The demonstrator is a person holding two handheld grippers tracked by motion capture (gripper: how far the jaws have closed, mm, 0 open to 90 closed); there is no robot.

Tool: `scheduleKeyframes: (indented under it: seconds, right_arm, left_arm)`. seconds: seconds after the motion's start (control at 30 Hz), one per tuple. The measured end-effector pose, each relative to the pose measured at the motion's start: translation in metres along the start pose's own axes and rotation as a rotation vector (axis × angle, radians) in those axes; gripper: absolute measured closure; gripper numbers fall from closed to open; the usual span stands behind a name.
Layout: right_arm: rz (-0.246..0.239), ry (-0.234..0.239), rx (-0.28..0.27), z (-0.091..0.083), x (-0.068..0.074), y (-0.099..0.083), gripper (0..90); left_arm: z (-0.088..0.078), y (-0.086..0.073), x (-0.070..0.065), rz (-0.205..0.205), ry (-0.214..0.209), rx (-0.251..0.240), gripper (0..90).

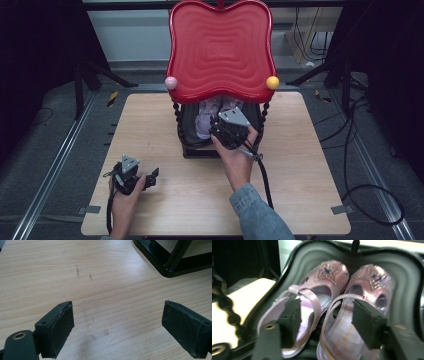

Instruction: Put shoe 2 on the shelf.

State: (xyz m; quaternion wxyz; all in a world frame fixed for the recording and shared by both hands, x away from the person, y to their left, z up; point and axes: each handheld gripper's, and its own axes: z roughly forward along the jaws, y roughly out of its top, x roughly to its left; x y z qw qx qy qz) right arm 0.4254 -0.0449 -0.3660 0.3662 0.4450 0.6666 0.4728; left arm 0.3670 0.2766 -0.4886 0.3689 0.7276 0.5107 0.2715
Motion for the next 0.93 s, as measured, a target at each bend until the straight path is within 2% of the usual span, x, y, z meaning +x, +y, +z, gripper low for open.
scheduleKeyframes:
  seconds: [0.17,0.23,0.37,0.47,0.6,0.7,0.8,0.93]
  right_arm:
    - [-0.015,0.004,-0.023,-0.027,-0.004,-0.007,25.9]
    - [0.007,0.016,-0.018,-0.039,-0.011,-0.013,23.2]
    - [-0.015,0.011,-0.008,-0.058,-0.026,-0.032,18.3]
    - [-0.005,0.021,0.020,-0.066,-0.040,-0.050,16.1]
    - [0.001,0.006,0.077,-0.071,-0.066,-0.082,13.3]
    - [0.022,0.003,0.123,-0.070,-0.088,-0.105,10.4]
    - [0.056,-0.005,0.191,-0.067,-0.113,-0.132,8.8]
    - [0.068,-0.026,0.242,-0.064,-0.128,-0.152,8.8]
  left_arm:
    - [0.000,0.000,0.000,0.003,0.001,0.001,9.7]
    - [0.000,-0.001,0.001,0.002,0.001,0.002,9.6]
    - [0.001,-0.001,0.001,0.002,-0.003,0.010,9.0]
    - [0.002,-0.002,0.001,0.005,-0.004,0.016,8.8]
    - [0.002,-0.003,0.002,0.003,-0.006,0.023,8.3]
    - [0.003,-0.003,0.003,0.002,-0.007,0.027,7.9]
    - [0.005,-0.004,0.003,0.006,-0.007,0.037,7.3]
    - [0.006,-0.004,0.003,0.004,-0.006,0.044,6.9]
